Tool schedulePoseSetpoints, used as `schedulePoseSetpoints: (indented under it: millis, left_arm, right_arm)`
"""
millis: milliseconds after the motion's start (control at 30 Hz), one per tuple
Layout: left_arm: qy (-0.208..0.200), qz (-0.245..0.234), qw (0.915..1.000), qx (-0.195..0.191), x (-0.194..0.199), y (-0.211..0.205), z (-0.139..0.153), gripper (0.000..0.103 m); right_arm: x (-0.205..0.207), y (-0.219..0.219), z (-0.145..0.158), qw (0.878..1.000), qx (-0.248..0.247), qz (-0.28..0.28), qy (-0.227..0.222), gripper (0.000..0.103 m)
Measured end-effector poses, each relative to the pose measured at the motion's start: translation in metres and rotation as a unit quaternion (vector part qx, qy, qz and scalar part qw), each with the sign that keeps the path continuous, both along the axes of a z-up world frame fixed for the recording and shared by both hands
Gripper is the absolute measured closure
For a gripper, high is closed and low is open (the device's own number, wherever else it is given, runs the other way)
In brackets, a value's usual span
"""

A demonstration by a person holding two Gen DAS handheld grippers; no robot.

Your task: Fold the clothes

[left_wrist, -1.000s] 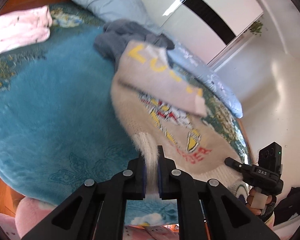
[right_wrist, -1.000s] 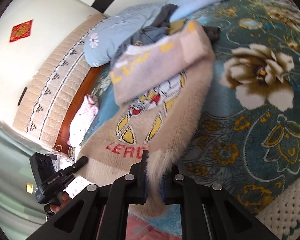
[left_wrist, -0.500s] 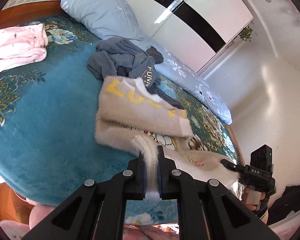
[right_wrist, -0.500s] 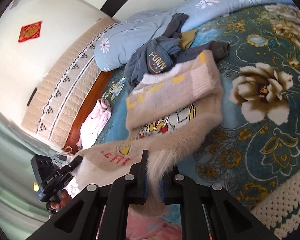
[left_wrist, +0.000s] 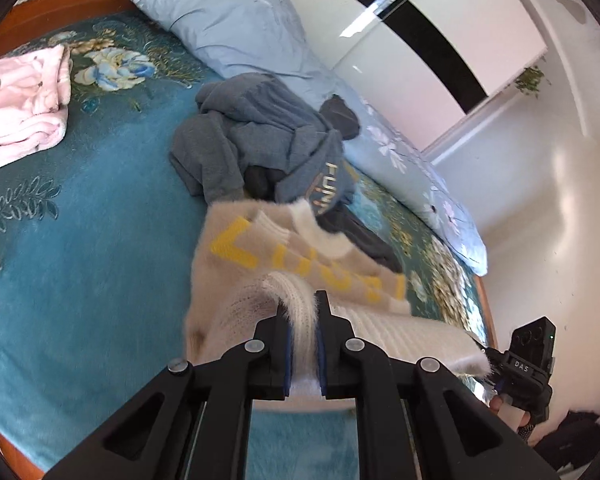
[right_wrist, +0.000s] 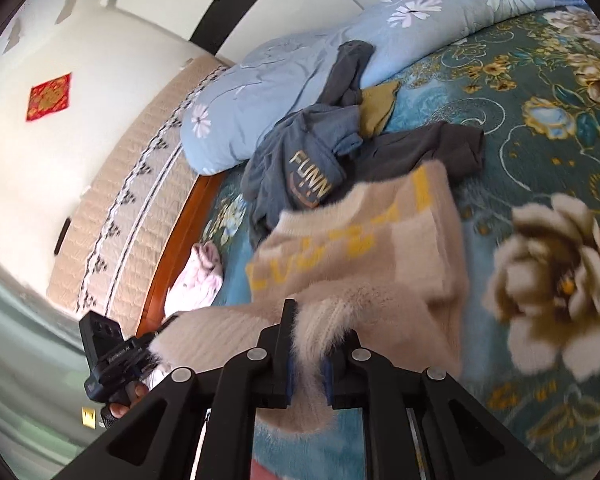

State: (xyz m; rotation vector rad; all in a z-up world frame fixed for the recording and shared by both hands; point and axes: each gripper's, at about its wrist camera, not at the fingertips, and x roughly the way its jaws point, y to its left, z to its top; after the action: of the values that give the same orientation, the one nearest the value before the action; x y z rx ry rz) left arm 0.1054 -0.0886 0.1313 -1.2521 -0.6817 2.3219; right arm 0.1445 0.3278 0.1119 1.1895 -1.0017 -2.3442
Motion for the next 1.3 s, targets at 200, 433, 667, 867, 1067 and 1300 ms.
schedulePoseSetpoints:
  millis: [200,433,667,867,1067,1300]
  left_arm:
    - [-0.028,0.014,0.9995,-0.007,-0.044,0.003,-0.033,0.091]
    - [-0.048,0.012,0.9981,0.037,-0.072,0.003,-0.053,0.08]
    - [-0.003,0.037,0.9972,0.065,-0.065,-0.018,-0.035,0.061]
    - [-0.009,0.021,0.9997,0.001,-0.061,-0.003,-0.056,0.058]
    - [-0.022,0.016,0.9993,-0.026,-0.058,0.009,-0.079,0.06]
    - [0.015,-0.001,0.9946,-0.103,-0.052,0.029,-0.077,0.074]
  right_arm:
    - [-0.044,0.012,-0.023,0.999,-0.034,-0.017,-0.022,0.089]
    - [-0.066,0.024,-0.047,0.996,-0.068,-0.047,-0.039,0.085]
    - [-0.059,0.048,-0.046,0.994,-0.06,-0.096,0.001,0.059]
    - [-0.059,0.049,-0.057,0.995,-0.02,-0.096,-0.006,0.059]
    - [-0.067,0.032,-0.073,0.998,0.026,-0.063,-0.017,0.062]
    - [-0.067,0.021,-0.072,0.998,0.05,-0.036,0.02,0.086]
